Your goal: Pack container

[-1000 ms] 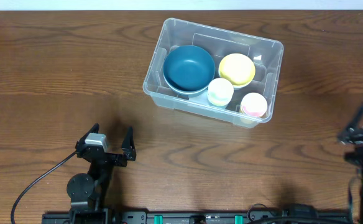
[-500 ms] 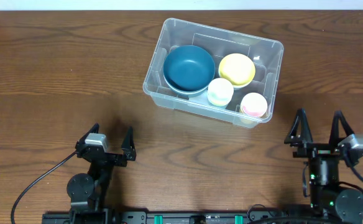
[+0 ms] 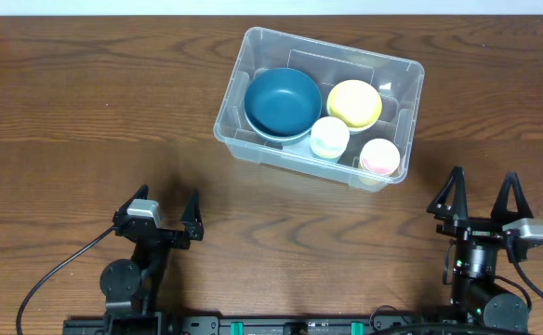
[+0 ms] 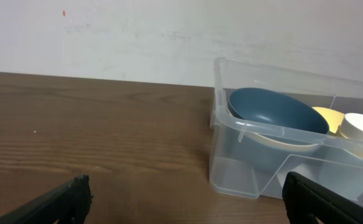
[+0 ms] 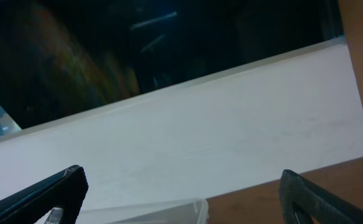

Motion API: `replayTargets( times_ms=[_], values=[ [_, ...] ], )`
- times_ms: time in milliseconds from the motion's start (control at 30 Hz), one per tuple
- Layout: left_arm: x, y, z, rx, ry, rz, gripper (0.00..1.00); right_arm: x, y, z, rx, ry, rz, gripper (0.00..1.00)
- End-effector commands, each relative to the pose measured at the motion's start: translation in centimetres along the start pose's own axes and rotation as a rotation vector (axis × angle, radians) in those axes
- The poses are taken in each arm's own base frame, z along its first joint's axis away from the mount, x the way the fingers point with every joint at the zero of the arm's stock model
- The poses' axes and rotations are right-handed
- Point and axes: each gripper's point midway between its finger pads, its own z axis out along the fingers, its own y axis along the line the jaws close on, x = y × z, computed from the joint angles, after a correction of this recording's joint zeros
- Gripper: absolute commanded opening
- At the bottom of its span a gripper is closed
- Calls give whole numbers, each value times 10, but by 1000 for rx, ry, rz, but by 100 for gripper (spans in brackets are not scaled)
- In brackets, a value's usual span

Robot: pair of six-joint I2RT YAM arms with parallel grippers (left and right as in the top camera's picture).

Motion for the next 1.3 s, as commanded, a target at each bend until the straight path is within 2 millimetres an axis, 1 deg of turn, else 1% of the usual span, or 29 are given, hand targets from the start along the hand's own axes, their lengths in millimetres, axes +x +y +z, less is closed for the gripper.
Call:
replayTargets(
  times_ms=[0,133,267,467,533,633,767,800,967,1267],
  values=[
    [16,3,1,-5,45,-16,98,11,0,-2,-16,10,-16,99],
    [16,3,1,-5,45,-16,98,23,-4,-4,-11,29,-49,99],
    [16,3,1,-5,45,-16,98,36,-3,-7,-36,50,-104,99],
    [16,3,1,-5,45,-16,98,58,-9,-9,-24,140,-146,99],
    [16,3,1,-5,45,-16,98,69,-13,-11,-15,183,-174,99],
    [16,3,1,-5,45,-16,98,91,-21,-16,6,280,-198,99],
    [16,3,1,-5,45,-16,98,122,-35,-28,51,421,-233,99],
    [16,3,1,-5,45,-16,98,127,-38,-31,62,444,-237,99],
    [16,3,1,-5,45,-16,98,126,-37,-30,48,440,-280,99],
    [16,3,1,-5,45,-16,98,126,-37,-30,48,440,-278,99]
  ],
)
